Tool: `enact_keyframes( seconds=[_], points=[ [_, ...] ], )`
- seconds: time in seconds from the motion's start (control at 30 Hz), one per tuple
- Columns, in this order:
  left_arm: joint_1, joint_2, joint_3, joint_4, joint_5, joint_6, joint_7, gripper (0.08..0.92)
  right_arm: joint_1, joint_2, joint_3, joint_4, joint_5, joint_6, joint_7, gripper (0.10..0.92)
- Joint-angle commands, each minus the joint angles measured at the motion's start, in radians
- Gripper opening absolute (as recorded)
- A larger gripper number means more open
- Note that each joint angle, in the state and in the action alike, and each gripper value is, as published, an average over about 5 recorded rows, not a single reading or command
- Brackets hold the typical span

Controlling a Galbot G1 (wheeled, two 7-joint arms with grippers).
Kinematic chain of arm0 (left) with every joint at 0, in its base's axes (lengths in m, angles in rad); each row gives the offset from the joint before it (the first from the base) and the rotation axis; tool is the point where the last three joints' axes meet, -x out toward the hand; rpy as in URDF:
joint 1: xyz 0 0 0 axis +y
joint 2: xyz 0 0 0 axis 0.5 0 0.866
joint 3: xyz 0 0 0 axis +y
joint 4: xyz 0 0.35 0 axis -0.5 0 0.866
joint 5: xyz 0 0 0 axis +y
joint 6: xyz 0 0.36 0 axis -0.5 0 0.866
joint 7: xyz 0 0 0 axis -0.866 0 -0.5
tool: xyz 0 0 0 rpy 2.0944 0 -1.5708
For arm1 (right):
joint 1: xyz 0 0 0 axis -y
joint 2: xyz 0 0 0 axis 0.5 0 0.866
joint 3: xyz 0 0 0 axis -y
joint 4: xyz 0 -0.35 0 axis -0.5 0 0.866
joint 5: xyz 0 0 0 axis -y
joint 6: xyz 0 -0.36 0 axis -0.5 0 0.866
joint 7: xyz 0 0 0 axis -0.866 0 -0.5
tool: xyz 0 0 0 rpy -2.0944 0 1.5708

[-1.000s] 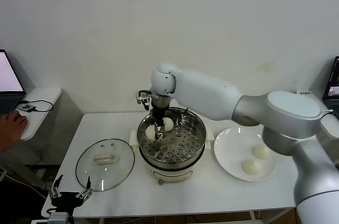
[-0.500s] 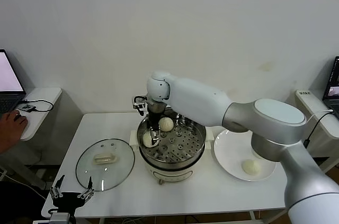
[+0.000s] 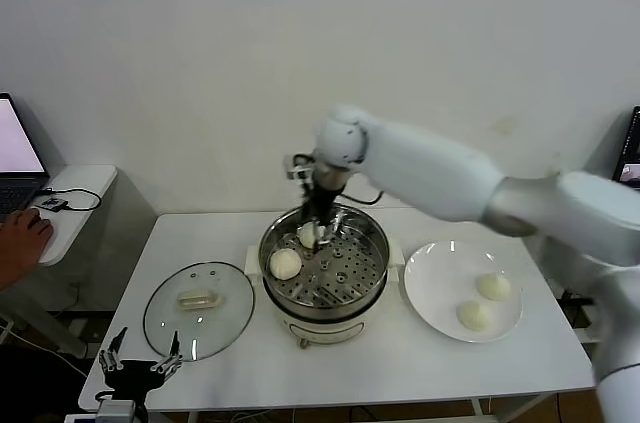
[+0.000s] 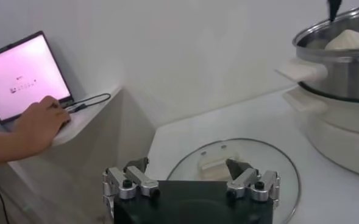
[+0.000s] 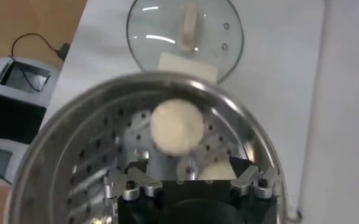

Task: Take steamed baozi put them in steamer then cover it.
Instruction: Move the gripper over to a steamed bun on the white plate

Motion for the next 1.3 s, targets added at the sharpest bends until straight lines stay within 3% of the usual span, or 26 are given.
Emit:
enact_keyframes(
  seconds=[0.03, 0.27, 0.47, 0.67, 1.3],
  points=[
    [0.009, 0.002, 0.003, 0.003, 0.002, 0.001, 0.0, 0.823, 0.041, -0.424, 0.072, 0.247, 0.017, 0.036, -0.038, 0.823],
    [0.012, -0.002, 0.01, 0.004, 0.006, 0.006, 0.001, 0.823, -0.071, -0.568, 0.092, 0.272, -0.109, 0.099, -0.06, 0.823],
    [0.021, -0.006, 0.017, 0.007, 0.009, 0.006, 0.0, 0.823, -0.275, -0.587, 0.165, 0.251, -0.307, 0.147, -0.062, 0.823],
    [0.022, -0.005, 0.015, 0.013, 0.016, 0.007, 0.0, 0.823, -0.457, -0.551, 0.262, 0.204, -0.399, 0.168, -0.058, 0.823],
    [0.018, -0.016, 0.019, 0.033, 0.034, 0.007, 0.002, 0.823, -0.517, -0.46, 0.245, 0.072, -0.438, 0.186, -0.003, 0.823]
  ],
)
